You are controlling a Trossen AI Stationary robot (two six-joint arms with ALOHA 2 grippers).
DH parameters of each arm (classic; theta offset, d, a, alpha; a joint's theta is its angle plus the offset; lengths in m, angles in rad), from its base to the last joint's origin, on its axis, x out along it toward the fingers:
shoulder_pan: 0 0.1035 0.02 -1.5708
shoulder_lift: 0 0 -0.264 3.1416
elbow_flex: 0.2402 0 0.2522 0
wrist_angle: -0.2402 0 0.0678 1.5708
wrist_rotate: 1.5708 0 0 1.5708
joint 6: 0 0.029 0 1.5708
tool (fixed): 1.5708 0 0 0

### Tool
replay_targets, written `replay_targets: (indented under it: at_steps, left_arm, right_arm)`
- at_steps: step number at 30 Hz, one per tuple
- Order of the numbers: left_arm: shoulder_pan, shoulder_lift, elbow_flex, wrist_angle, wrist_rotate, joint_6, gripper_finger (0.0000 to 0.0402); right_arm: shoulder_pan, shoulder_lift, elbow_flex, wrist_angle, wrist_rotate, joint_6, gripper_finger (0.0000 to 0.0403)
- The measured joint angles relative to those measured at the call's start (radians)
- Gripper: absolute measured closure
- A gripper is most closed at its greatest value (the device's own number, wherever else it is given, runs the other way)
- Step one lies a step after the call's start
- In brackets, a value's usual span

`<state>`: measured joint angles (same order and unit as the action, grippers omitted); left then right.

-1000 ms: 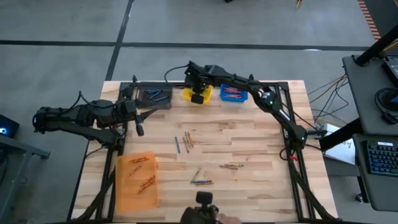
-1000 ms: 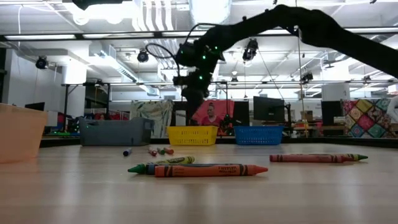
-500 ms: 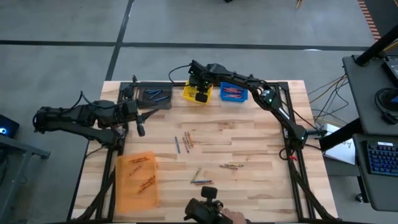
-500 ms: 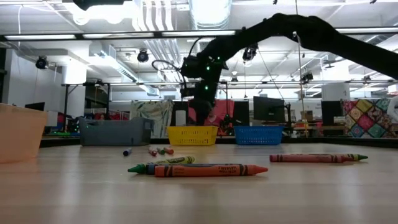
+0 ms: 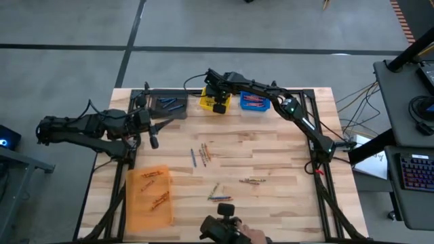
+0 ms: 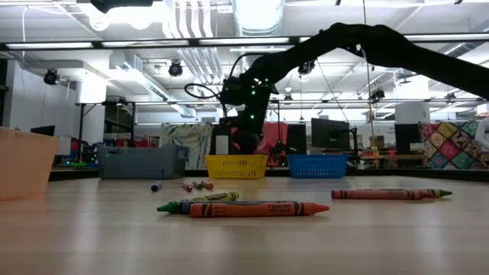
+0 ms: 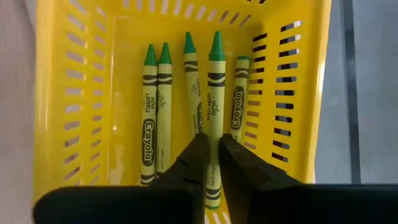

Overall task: Sort crayons
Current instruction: Put the green crayon into the yellow bin, then put the blue crayon into the black bin

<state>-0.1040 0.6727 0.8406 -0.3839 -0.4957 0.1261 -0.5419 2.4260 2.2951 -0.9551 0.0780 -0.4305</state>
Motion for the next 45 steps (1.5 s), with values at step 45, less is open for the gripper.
replay_targets:
  at_steps: [45]
  left_arm:
    - [0.0, 0.15, -0.002, 0.001, -0.001, -0.144, 0.0326]
  right_arm:
    - [0.246, -0.438, 0.054, -0.534, -0.194, 0.182, 0.034]
